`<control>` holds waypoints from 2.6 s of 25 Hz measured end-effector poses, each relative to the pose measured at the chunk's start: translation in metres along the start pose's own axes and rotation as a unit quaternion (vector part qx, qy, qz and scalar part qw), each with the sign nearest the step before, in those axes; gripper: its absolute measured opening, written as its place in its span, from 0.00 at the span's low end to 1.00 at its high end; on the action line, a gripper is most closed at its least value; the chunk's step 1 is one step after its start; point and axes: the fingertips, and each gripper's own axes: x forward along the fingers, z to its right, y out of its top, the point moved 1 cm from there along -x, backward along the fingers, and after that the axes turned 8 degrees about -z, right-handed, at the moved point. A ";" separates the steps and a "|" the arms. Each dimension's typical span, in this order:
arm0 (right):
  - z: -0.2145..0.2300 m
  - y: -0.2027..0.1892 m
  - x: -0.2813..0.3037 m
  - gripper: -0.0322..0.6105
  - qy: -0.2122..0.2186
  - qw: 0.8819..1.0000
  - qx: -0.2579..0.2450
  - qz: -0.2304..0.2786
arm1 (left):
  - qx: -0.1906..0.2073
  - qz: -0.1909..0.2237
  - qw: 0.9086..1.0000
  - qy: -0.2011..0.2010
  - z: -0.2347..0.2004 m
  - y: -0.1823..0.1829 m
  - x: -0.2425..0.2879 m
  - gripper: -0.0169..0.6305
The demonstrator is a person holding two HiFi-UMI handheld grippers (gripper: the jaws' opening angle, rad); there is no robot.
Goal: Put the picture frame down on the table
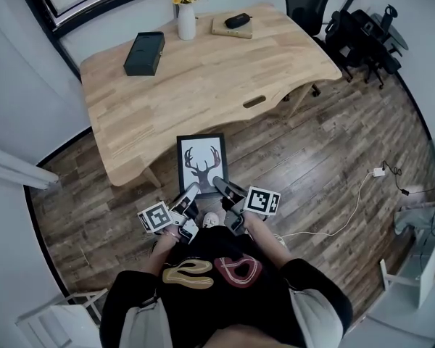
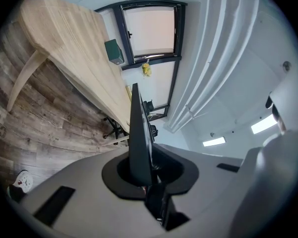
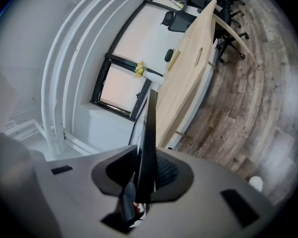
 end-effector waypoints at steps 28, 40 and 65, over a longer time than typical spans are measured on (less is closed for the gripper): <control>0.027 0.114 0.042 0.18 -0.021 0.999 0.015 0.034 | 0.002 -0.038 0.999 -0.014 -0.020 0.094 0.090 0.11; 0.033 0.187 0.107 0.18 -0.028 0.999 0.010 0.016 | -0.017 -0.039 0.999 -0.013 -0.046 0.179 0.126 0.11; 0.032 0.254 0.173 0.18 -0.041 0.998 0.036 0.032 | -0.007 -0.032 0.999 -0.006 -0.056 0.273 0.153 0.13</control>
